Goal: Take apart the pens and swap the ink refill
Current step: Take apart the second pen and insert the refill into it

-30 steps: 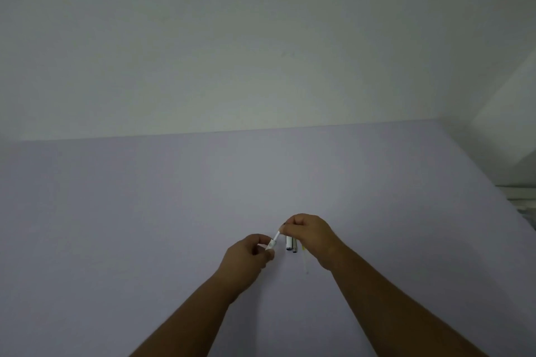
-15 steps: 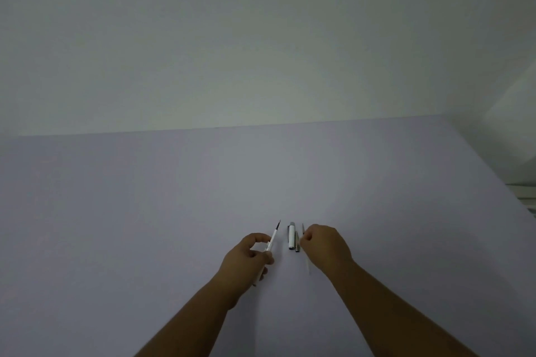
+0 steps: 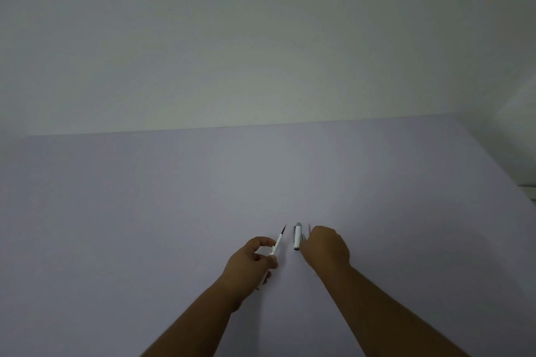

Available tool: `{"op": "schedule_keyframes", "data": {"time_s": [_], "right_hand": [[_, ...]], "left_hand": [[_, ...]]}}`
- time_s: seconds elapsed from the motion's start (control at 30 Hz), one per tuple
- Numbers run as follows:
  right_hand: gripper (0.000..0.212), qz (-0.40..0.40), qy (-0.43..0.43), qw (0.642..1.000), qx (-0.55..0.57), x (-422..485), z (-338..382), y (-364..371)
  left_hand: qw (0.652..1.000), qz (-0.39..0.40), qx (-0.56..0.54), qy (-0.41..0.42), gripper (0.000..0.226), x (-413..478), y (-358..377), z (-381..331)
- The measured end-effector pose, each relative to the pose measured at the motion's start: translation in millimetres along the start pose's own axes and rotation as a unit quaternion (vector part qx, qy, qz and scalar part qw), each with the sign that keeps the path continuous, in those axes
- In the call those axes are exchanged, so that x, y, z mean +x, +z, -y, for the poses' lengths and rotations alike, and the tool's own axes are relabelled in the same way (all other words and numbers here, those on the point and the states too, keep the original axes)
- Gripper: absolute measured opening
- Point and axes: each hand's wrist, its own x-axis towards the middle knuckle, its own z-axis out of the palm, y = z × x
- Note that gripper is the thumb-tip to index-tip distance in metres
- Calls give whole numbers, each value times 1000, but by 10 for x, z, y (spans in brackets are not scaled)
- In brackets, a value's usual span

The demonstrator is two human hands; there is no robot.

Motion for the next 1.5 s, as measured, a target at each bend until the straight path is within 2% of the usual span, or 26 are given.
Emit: {"op": "schedule_keyframes", "data": {"time_s": [0.17, 0.3, 0.4, 0.5, 0.9, 1.03, 1.1, 1.2, 1.37, 1.43, 1.5], "right_hand": [[31, 18, 52, 997, 48, -39, 43, -31], [29, -26, 54, 981, 187, -34, 89, -208], [20, -9, 36, 921, 389, -52, 170, -363], [19, 43, 21, 867, 496, -99, 221, -472], [11, 141, -36, 885, 441, -362, 194, -478], [16, 150, -59, 892, 422, -418, 209, -468], [12, 164, -65, 891, 419, -434, 197, -494], [3, 195, -64, 886, 415, -445, 181, -531], [4, 204, -66, 881, 422, -452, 174, -549], [3, 205, -65, 890, 402, -452, 182, -567], [21, 193, -57, 910, 363, -453, 189, -575]], "left_hand": [[1000, 0, 10, 0, 23, 9, -21, 24], [1000, -3, 14, -1, 22, 7, -42, 34], [1000, -1, 18, 3, 22, -11, -41, 12], [1000, 1, 24, 12, 22, -33, -29, -33], [999, -11, 21, 36, 23, -186, 10, -113], [999, -28, 26, 38, 13, -207, -3, -115], [998, -35, 41, 45, 5, -214, -21, -107], [996, -45, 51, 59, 9, -224, -39, -115], [987, -60, 104, 103, 12, -257, -54, -166], [979, -68, 144, 125, 16, -267, -72, -189], [970, -74, 182, 145, 17, -278, -81, -205]]}}
